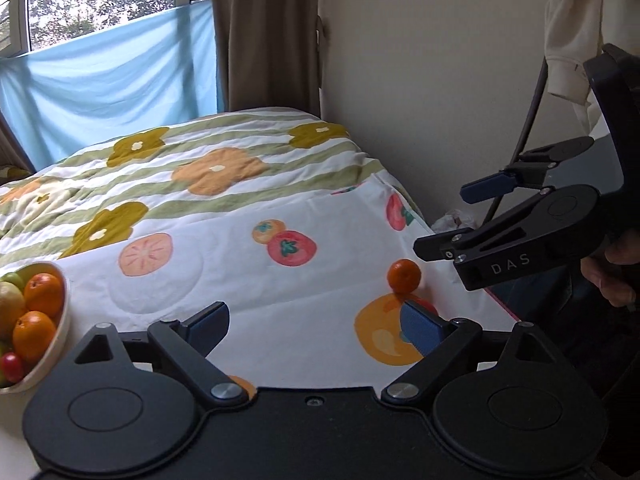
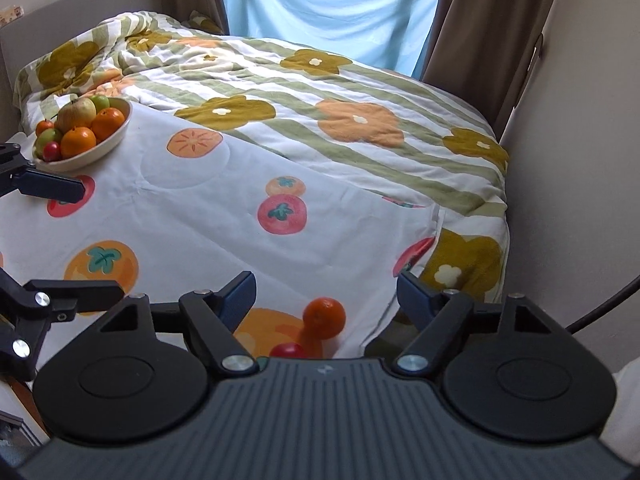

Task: Organize fruits
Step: 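Move both grippers back toward the remaining tomato and small orange, then grasp the red tomato with the left gripper while the right grasps the small orange, then carry the tomato and orange into the bowl and open both grippers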

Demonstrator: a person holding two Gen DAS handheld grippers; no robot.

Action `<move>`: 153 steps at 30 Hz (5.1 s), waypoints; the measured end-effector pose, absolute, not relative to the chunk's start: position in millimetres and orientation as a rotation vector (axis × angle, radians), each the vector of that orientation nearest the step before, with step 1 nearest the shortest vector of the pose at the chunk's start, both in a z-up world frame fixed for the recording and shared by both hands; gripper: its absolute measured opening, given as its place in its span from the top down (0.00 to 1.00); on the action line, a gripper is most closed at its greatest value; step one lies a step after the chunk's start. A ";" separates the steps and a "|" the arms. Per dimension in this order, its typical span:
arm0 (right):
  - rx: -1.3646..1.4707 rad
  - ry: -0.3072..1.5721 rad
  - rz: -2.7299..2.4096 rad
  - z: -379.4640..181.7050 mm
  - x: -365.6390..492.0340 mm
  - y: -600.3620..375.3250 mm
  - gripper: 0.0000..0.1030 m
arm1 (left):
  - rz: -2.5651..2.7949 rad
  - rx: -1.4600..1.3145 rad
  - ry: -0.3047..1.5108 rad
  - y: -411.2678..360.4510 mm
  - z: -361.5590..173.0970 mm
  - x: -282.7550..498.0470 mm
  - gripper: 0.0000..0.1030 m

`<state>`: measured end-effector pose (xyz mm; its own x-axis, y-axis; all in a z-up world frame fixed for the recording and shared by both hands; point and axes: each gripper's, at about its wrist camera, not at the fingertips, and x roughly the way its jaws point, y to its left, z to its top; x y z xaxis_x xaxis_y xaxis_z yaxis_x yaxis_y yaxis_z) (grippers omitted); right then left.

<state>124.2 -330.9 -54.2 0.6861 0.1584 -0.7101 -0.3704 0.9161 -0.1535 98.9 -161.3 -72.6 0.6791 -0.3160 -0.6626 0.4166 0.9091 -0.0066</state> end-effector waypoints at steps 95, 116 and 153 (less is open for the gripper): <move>-0.344 0.758 0.723 -51.0 115.6 -152.4 0.53 | 0.034 0.099 0.737 -40.9 -60.2 82.4 0.62; -0.262 0.746 0.649 -34.0 206.9 25.6 0.53 | 0.055 0.072 0.740 147.5 -44.6 176.7 0.62; -0.138 0.856 0.494 -79.6 311.4 80.9 0.53 | -0.016 0.018 0.876 206.8 -84.0 251.8 0.16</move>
<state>311.4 80.9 -79.6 0.5507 0.3614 -0.7524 -0.4698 0.8793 0.0784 251.8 206.8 -84.0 0.6404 -0.0066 -0.7680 0.0216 0.9997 0.0093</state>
